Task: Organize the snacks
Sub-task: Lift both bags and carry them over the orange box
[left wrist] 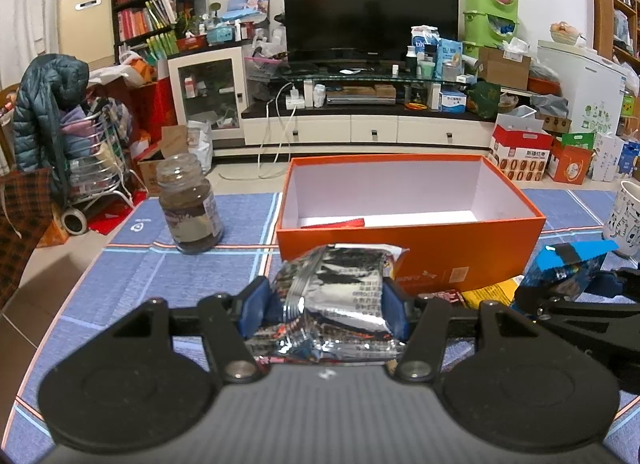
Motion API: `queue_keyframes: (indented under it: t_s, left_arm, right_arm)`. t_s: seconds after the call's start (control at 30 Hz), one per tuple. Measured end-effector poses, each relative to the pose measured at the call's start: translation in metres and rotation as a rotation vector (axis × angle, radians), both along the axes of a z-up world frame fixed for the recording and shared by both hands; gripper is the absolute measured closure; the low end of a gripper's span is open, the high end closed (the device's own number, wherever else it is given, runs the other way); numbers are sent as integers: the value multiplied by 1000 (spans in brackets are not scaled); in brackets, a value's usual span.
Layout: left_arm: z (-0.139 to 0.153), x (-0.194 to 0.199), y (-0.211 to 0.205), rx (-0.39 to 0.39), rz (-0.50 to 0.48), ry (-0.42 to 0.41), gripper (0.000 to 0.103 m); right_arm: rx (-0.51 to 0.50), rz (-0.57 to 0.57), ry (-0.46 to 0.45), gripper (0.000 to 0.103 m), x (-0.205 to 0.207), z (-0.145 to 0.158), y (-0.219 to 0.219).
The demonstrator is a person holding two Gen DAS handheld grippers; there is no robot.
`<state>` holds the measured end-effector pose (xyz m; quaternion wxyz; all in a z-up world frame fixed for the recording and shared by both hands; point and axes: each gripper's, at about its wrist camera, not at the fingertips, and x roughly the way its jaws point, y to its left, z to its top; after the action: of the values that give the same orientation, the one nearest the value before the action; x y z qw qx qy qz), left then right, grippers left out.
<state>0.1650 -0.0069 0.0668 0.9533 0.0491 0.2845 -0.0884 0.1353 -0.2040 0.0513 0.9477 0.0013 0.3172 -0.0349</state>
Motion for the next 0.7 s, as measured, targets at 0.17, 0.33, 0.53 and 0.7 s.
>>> queue_keyframes:
  t_s: [0.17, 0.33, 0.53, 0.7]
  left_arm:
    - [0, 0, 0, 0, -1, 3, 44]
    - [-2, 0, 1, 4, 0, 6, 44]
    - [-6, 1, 2, 4, -3, 14, 44]
    - [-5, -1, 3, 8, -9, 11, 44]
  right_arm:
    - [7, 0, 47, 64, 4, -4, -1]
    - [24, 5, 98, 64, 6, -9, -4]
    - [33, 5, 176, 64, 9, -15, -6]
    - [41, 14, 173, 64, 4, -8, -8]
